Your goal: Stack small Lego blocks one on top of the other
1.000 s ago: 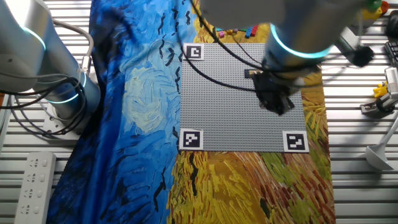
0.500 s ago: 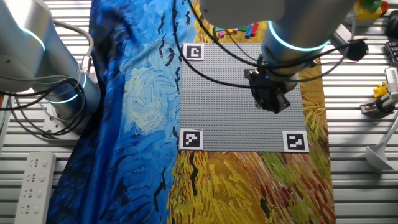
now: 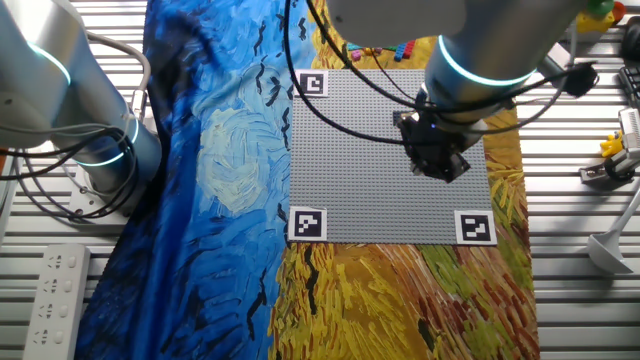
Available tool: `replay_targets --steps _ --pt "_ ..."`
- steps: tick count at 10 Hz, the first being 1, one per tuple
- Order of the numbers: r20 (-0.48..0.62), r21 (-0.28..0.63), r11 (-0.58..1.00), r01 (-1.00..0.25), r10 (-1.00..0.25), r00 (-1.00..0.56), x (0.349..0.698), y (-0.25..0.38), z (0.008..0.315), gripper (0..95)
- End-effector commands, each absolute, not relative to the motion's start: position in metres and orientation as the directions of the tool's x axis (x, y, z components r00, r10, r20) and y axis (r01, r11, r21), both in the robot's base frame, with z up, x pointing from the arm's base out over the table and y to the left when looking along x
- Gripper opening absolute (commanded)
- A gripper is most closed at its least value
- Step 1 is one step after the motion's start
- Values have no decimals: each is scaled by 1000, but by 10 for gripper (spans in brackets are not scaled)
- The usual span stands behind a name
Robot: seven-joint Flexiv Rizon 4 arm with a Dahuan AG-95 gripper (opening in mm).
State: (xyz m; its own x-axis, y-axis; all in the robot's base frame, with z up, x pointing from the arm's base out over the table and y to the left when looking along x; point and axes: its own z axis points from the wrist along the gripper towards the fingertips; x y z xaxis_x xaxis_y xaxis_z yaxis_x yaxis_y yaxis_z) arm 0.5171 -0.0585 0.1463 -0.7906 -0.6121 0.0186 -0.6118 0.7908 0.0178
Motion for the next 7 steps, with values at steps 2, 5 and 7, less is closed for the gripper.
replay_targets --steps 2,5,7 --pt "0 30 806 -591 -591 -806 522 -18 137 0" --pt "7 13 848 -530 -531 -848 524 51 125 0" --pt "5 11 836 -549 -549 -836 524 54 125 0"
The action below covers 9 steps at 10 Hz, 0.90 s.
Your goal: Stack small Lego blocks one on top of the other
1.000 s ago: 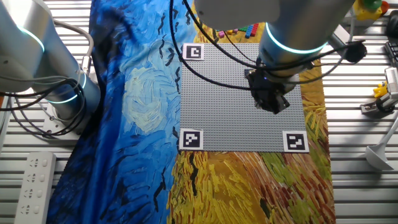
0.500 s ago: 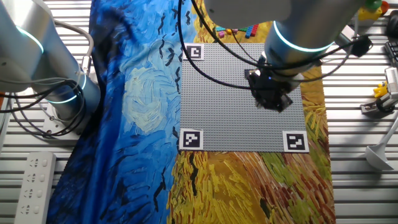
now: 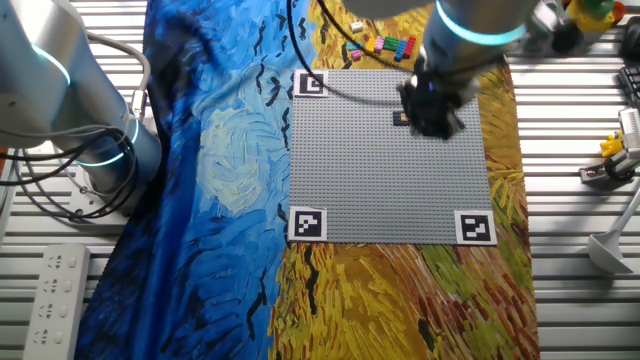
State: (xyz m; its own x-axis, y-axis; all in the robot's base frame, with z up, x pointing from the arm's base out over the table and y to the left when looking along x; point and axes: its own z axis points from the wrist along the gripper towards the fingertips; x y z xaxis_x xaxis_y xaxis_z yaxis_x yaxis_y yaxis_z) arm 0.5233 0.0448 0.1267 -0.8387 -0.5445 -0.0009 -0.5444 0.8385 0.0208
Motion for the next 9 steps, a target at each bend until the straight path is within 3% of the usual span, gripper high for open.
replay_targets --steps 1,4,9 --pt "3 12 823 -569 -569 -823 524 54 125 0" --pt "11 26 741 -671 -671 -741 524 54 125 0" --pt "-28 70 809 -584 -584 -811 512 108 105 0"
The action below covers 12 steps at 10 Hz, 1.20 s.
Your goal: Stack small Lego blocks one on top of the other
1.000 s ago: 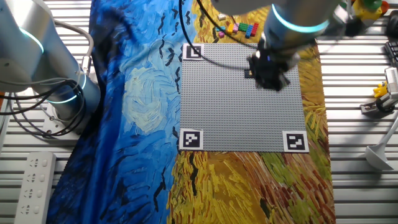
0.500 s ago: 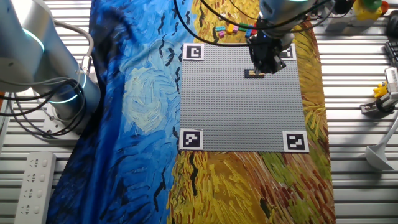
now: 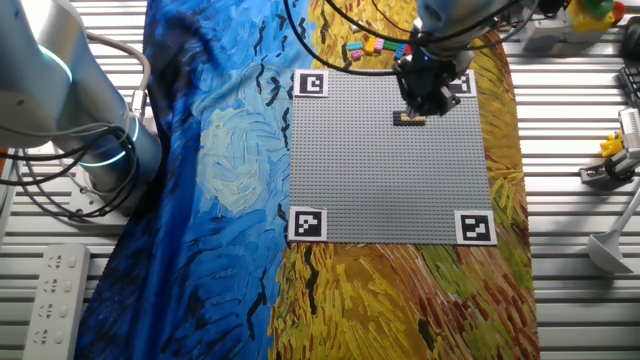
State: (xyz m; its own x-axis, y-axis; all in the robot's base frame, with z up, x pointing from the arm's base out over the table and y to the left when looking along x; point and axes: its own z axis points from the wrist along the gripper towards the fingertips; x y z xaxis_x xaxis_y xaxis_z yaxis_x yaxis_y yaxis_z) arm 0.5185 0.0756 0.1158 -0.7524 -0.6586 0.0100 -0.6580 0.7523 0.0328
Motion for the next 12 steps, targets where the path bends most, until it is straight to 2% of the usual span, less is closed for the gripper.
replay_targets --steps 1,5,9,12 --pt "-25 66 829 -555 -555 -832 509 126 102 0" --pt "-51 64 834 -549 -546 -836 507 144 96 0" --pt "-10 66 723 -688 -689 -725 507 139 97 0" --pt "25 51 723 -689 -691 -723 507 139 97 0"
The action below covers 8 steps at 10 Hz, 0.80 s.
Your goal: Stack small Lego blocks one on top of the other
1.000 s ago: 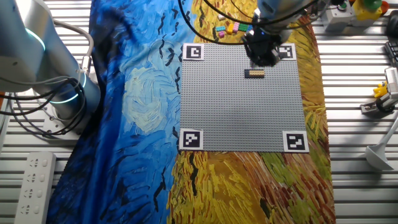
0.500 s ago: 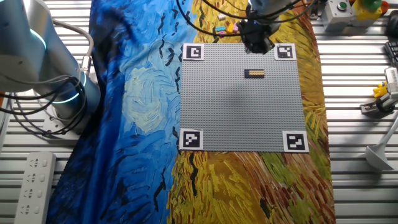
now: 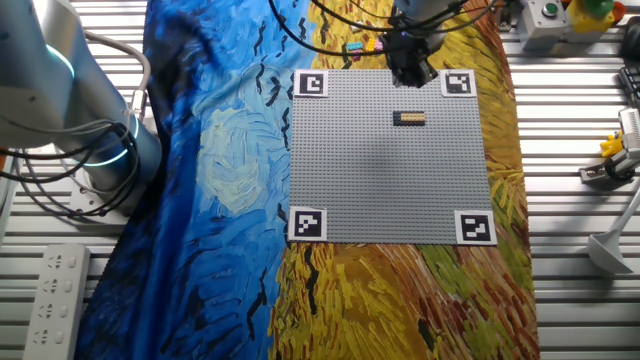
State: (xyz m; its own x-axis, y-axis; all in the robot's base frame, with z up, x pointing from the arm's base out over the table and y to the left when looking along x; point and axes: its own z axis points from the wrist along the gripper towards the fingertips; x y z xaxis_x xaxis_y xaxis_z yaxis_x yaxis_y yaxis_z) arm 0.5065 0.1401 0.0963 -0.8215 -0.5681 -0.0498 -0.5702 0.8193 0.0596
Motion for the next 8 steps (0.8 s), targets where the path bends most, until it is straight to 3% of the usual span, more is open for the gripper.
replay_targets --steps 1,8 --pt "22 49 737 -675 -676 -737 507 139 97 0" --pt "32 30 838 -545 -546 -837 515 195 104 0"
